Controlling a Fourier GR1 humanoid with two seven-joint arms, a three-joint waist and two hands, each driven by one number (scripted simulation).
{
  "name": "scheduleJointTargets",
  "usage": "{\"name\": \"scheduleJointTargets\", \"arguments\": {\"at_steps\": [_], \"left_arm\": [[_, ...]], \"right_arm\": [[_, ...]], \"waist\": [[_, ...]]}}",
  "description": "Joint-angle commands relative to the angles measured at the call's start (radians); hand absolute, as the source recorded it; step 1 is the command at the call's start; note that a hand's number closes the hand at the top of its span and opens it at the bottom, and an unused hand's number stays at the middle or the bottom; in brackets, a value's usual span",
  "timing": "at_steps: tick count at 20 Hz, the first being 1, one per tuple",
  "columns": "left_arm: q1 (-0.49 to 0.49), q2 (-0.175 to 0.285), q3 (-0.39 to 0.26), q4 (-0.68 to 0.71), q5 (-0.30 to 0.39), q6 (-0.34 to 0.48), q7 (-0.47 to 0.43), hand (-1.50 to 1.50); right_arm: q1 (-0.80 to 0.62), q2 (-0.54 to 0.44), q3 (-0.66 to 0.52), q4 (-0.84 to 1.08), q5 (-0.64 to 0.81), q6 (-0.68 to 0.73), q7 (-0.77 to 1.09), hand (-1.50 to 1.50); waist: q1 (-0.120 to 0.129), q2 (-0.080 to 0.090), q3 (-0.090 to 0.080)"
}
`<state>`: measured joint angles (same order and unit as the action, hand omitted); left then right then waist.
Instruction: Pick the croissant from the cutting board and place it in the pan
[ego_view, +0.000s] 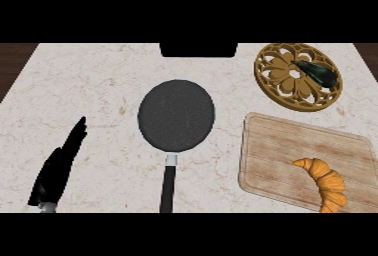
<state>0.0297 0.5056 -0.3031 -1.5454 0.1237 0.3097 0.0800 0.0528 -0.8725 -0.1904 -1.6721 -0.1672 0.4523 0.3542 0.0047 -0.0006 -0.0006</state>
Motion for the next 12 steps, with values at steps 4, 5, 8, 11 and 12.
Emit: {"name": "scheduleJointTargets", "arguments": {"at_steps": [4,5,8,11,12], "left_arm": [[0.043,-0.059,-0.022,-0.028,-0.064,0.025,0.010,0.00],[0.005,-0.018,0.060,0.020,-0.020,-0.042,-0.018,0.00],[0.043,-0.033,0.040,-0.017,-0.026,-0.036,-0.004,0.00],[-0.032,-0.010,0.081,-0.018,-0.026,-0.068,0.046,0.00],[0.006,-0.028,0.066,-0.016,-0.041,-0.068,0.028,0.00]], "right_arm": [[-0.130,0.035,0.131,-0.069,0.033,0.046,0.221,-1.50],[-0.121,0.016,0.089,-0.070,-0.009,0.101,0.246,-1.50],[-0.189,0.038,0.170,-0.119,-0.040,0.099,0.415,-1.50],[-0.272,0.060,0.214,-0.032,-0.036,0.153,0.439,-1.50],[-0.273,0.085,0.234,-0.075,-0.021,0.145,0.476,-1.50]], "waist": [[0.007,0.001,0.000],[-0.001,0.001,0.000],[0.005,0.000,0.000],[0.006,0.002,0.000],[0.004,0.001,0.000]]}}
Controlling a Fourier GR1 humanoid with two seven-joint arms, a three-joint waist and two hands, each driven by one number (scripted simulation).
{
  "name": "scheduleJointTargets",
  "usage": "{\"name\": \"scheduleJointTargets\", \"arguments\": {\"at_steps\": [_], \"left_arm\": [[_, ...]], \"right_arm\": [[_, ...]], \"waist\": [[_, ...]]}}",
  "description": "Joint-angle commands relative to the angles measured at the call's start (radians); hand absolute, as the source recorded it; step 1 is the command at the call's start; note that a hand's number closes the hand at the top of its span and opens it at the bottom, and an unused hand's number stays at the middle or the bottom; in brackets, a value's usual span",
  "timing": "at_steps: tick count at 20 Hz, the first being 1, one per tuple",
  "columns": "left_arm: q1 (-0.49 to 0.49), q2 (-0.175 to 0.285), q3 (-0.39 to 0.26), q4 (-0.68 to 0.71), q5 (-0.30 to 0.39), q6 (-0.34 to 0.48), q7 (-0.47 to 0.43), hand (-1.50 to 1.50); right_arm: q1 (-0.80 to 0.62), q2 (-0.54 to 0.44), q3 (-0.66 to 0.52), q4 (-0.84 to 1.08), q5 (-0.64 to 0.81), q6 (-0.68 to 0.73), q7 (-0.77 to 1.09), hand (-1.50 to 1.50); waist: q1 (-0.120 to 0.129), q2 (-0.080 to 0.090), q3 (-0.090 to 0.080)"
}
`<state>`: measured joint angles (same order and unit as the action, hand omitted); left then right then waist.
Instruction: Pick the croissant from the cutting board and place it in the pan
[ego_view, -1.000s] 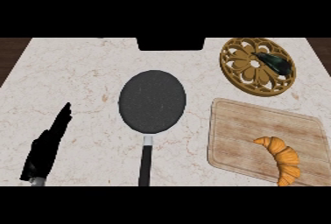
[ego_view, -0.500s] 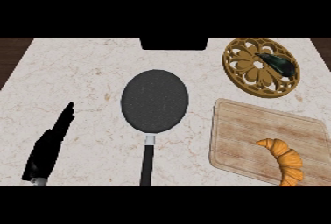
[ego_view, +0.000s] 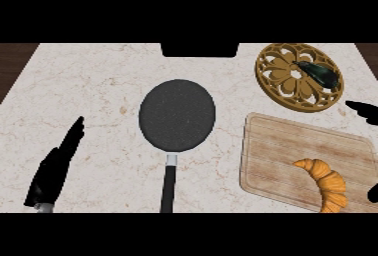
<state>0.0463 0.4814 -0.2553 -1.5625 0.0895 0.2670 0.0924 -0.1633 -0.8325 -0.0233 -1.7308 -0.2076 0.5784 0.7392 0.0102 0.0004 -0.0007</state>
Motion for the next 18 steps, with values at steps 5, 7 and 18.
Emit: {"name": "scheduleJointTargets", "arguments": {"at_steps": [5,7,18], "left_arm": [[0.013,-0.003,0.034,-0.021,0.000,-0.053,-0.004,0.00],[0.000,-0.084,-0.026,0.021,-0.067,0.019,-0.005,0.00],[0.015,-0.083,0.009,-0.040,-0.108,-0.020,0.048,0.00]], "right_arm": [[-0.097,0.019,0.130,0.008,0.038,0.100,0.181,-1.50],[-0.104,0.002,0.160,0.022,-0.006,0.148,0.220,-1.50],[-0.140,0.098,0.261,0.052,0.072,0.122,0.281,-1.50]], "waist": [[0.002,0.000,0.000],[-0.002,0.001,0.000],[-0.005,-0.001,0.000]]}}
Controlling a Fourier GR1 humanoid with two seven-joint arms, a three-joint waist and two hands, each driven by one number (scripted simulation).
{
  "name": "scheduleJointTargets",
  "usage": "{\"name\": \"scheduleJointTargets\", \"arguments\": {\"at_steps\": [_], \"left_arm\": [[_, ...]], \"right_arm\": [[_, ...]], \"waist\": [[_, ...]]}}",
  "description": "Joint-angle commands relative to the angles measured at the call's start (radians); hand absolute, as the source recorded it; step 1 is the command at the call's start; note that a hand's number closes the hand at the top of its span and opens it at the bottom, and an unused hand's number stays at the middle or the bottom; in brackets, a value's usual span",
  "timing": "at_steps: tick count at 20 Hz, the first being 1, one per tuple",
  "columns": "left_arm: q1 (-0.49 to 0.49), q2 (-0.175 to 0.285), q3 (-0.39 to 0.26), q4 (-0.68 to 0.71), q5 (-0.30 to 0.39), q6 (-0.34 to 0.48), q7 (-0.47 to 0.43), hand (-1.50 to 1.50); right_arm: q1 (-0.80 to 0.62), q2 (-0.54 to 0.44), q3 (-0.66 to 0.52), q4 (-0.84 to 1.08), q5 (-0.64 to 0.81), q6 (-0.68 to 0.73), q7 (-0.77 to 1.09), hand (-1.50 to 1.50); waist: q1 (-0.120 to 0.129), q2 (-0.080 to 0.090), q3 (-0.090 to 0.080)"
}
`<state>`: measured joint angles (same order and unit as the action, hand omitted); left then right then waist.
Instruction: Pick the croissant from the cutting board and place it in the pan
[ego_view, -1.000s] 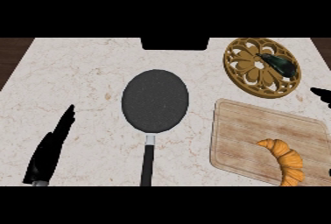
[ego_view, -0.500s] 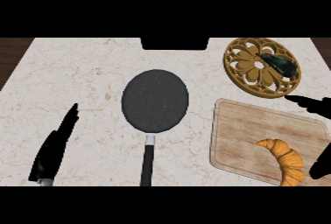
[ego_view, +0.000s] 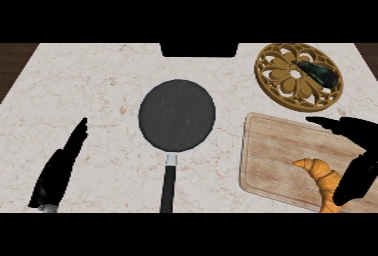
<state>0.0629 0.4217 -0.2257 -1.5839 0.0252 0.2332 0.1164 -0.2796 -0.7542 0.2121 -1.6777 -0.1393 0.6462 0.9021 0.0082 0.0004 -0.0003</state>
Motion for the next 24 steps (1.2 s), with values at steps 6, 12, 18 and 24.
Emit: {"name": "scheduleJointTargets", "arguments": {"at_steps": [6,12,18,24], "left_arm": [[-0.007,0.020,0.081,0.010,0.047,-0.081,-0.004,0.00],[0.001,-0.026,0.053,-0.008,-0.017,-0.054,0.010,0.00],[0.017,-0.044,0.060,-0.020,-0.057,-0.061,0.010,0.00],[0.041,-0.081,0.057,-0.073,-0.101,-0.043,0.056,0.00]], "right_arm": [[0.045,0.025,0.094,-0.030,0.072,0.028,0.128,-1.50],[0.018,0.059,0.117,0.003,0.083,0.029,0.194,-1.50],[0.063,0.091,0.123,-0.004,0.139,0.027,0.178,-1.50],[0.105,0.026,0.050,0.110,0.227,0.098,-0.044,-1.50]], "waist": [[-0.008,-0.002,0.000],[-0.003,-0.001,0.000],[-0.006,-0.001,0.000],[-0.006,-0.001,0.001]]}}
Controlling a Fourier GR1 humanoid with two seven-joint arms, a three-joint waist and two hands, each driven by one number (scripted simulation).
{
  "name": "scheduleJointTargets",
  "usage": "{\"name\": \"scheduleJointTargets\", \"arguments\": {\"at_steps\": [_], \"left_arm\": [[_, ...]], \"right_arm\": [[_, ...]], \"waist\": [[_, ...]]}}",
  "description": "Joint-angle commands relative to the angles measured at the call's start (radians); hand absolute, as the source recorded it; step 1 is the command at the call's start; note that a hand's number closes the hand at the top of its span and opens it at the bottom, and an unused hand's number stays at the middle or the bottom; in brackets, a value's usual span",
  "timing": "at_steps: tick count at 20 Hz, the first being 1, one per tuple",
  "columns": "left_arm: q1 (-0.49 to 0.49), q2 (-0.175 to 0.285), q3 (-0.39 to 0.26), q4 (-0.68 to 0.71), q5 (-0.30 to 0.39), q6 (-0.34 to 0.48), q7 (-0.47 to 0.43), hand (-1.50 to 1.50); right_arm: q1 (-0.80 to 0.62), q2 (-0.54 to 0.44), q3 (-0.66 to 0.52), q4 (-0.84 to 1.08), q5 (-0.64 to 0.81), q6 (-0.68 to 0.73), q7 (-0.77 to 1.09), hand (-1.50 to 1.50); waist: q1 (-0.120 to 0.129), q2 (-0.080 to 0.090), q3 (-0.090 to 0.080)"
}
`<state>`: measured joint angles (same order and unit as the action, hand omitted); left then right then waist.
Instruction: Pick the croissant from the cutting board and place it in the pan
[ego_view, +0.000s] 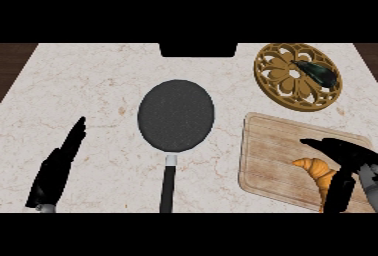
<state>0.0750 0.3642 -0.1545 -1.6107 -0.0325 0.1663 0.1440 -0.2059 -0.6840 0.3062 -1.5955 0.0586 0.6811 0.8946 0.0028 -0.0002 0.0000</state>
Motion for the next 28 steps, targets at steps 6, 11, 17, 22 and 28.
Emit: {"name": "scheduleJointTargets", "arguments": {"at_steps": [6,11,17,22,28], "left_arm": [[0.033,-0.038,0.037,-0.057,-0.042,-0.032,0.032,0.00],[0.053,-0.034,0.078,-0.013,-0.036,-0.081,-0.046,0.00],[-0.012,-0.044,0.103,-0.005,-0.029,-0.103,0.019,0.00],[-0.070,-0.067,0.111,0.085,-0.055,-0.110,-0.029,0.00],[-0.063,-0.081,0.120,0.057,-0.061,-0.098,0.007,0.00]], "right_arm": [[0.078,0.078,-0.050,-0.028,0.120,0.040,0.029,-1.50],[0.164,0.106,-0.058,0.004,0.238,-0.021,-0.144,1.50],[0.140,0.183,-0.097,0.043,0.212,-0.012,-0.139,1.50],[-0.008,0.221,-0.115,0.146,0.283,-0.019,-0.168,1.50],[-0.147,0.219,-0.059,0.240,0.481,-0.134,-0.310,1.50]], "waist": [[-0.003,-0.001,0.000],[-0.003,-0.001,0.000],[-0.005,-0.001,0.000],[0.002,0.002,0.000],[0.008,0.003,0.000]]}}
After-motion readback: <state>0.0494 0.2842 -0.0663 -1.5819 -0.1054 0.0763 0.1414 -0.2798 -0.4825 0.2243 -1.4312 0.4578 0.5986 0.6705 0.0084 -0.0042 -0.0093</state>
